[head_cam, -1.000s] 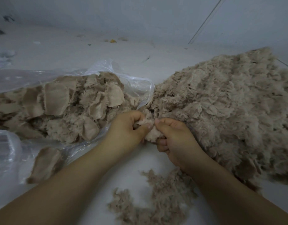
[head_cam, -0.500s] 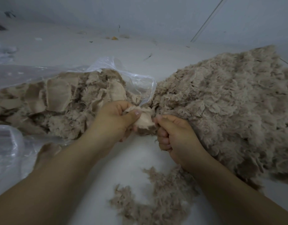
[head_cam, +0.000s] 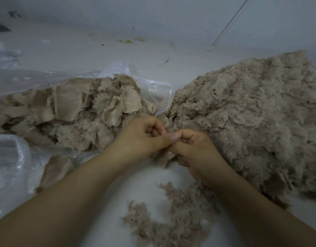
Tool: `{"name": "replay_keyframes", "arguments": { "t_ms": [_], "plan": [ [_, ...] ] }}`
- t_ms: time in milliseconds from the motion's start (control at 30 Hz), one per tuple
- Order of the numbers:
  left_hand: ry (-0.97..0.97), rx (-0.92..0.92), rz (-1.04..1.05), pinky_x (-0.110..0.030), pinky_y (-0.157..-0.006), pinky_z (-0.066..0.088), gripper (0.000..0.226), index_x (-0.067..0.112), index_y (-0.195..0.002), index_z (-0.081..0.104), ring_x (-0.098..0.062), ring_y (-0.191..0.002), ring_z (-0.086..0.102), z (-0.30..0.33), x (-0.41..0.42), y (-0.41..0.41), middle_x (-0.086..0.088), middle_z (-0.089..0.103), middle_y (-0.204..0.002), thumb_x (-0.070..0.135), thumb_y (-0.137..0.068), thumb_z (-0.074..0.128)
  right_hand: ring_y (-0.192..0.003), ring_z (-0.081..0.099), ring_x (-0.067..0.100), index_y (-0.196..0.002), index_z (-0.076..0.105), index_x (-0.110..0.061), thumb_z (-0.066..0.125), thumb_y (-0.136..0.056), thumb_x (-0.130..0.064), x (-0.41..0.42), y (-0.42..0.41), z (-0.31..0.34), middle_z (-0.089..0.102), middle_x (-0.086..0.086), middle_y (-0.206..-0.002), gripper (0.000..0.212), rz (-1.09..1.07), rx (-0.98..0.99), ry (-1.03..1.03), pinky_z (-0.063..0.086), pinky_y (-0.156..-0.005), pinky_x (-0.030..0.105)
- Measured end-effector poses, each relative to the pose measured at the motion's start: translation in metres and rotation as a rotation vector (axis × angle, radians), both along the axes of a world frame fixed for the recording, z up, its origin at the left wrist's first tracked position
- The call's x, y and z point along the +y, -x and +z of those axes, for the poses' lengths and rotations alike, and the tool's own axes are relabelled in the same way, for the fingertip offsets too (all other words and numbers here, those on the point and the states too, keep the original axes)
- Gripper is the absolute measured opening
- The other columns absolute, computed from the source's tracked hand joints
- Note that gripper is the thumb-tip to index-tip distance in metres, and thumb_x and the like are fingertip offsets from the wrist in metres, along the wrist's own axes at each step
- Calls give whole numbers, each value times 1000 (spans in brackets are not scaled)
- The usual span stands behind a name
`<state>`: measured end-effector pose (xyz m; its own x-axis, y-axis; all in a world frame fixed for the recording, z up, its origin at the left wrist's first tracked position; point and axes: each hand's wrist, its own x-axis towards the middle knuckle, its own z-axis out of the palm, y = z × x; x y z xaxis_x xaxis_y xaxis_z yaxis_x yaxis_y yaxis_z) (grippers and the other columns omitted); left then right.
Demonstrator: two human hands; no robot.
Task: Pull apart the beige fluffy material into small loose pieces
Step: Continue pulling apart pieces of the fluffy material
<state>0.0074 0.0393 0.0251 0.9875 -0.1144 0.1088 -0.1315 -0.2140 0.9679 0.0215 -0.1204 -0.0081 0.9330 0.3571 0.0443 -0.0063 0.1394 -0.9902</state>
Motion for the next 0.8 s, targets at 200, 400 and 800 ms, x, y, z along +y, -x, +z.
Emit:
{"name": "replay_keyframes", "arguments": {
  "t_ms": [200, 400, 800],
  "plan": [
    [79, 67, 86, -15, -36, 27, 33, 5, -64, 57, -10, -33, 34, -6, 1, -6, -6, 49, -46, 10, -96, 57, -34, 26, 5, -53, 60, -21, 58, -90, 2, -1, -1, 5, 38, 0, -51, 43, -43, 149, -86, 24, -36, 13],
    [119, 54, 85, -13, -36, 25, 41, 17, -57, 54, -5, -32, 31, -9, 0, -6, 2, 45, -44, 15, -98, 54, -40, 23, 6, -81, 57, 3, 68, -85, -26, -1, -2, 4, 33, 4, -52, 31, 11, 128, -65, 24, -37, 15],
    [85, -14, 220, -18, -39, 24, 37, 15, -62, 53, -8, -35, 30, -11, 9, -12, 7, 40, -44, 29, -96, 58, -33, 38, 0, -57, 70, -13, 56, -92, -16, 2, 2, 6, 47, -8, -41, 38, -11, 130, -213, 30, -35, 13]
  ]
}}
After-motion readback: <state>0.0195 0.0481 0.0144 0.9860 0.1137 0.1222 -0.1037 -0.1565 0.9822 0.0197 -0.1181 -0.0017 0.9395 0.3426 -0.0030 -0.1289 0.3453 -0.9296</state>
